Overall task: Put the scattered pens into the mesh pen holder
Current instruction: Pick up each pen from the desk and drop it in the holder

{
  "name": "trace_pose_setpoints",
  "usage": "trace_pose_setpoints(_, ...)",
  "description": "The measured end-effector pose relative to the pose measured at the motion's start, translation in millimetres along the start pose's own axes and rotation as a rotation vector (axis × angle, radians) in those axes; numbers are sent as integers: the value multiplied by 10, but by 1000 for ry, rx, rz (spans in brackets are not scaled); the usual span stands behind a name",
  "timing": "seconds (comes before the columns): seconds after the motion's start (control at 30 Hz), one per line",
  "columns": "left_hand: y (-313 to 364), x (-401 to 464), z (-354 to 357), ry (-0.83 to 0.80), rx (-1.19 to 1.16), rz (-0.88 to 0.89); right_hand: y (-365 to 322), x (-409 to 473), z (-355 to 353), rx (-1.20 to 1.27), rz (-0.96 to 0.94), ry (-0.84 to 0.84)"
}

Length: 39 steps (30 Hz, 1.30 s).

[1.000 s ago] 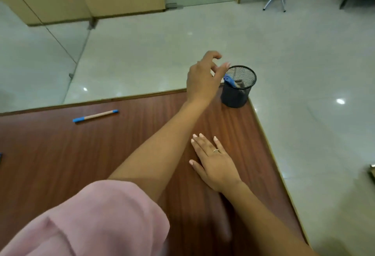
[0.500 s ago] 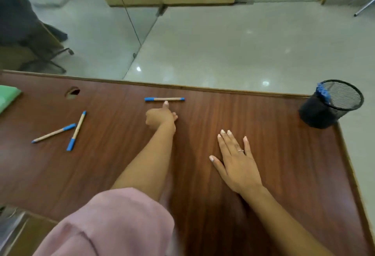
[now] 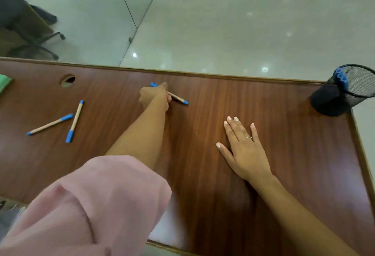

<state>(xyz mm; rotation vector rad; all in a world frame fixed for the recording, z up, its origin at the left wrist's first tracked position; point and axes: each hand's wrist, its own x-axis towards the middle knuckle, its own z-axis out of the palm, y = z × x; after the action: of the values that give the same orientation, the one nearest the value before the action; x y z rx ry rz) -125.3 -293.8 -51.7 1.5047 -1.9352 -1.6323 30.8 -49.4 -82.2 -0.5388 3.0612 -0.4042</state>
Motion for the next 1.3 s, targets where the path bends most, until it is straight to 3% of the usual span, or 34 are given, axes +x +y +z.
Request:
trace_pose_setpoints(0.17,-56,-571,107,-274,-36,115,26,-57,-37,37,-3,-5)
trace_pose_setpoints(0.33,142,-1630,532,-616,-101,450,354,-309,-164,24,83,11)
trace_pose_setpoints(0.53,460,-2691,1060,-769,-37,987,704,-705,-281,-8,203,31)
trace_pose_setpoints(0.67,418,-3142,1442,-822,141,1187,801,-825,-311,13,239,41)
trace_pose_setpoints(0.8,247,-3245,1693,-848,309,1222,822,-840,-308,28,243,49)
trace_pose_setpoints(0.97,111,-3020,1617,-865,129,1225,819,-835,-291,42,252,49)
trace_pose_setpoints(1.13,-173,-2394,1215,-692,126,1029,711,-749,-266,71,267,80)
trace_pose_setpoints(1.3,-610,-1484,403,-427,293,855,281,-473,-179,127,93,41)
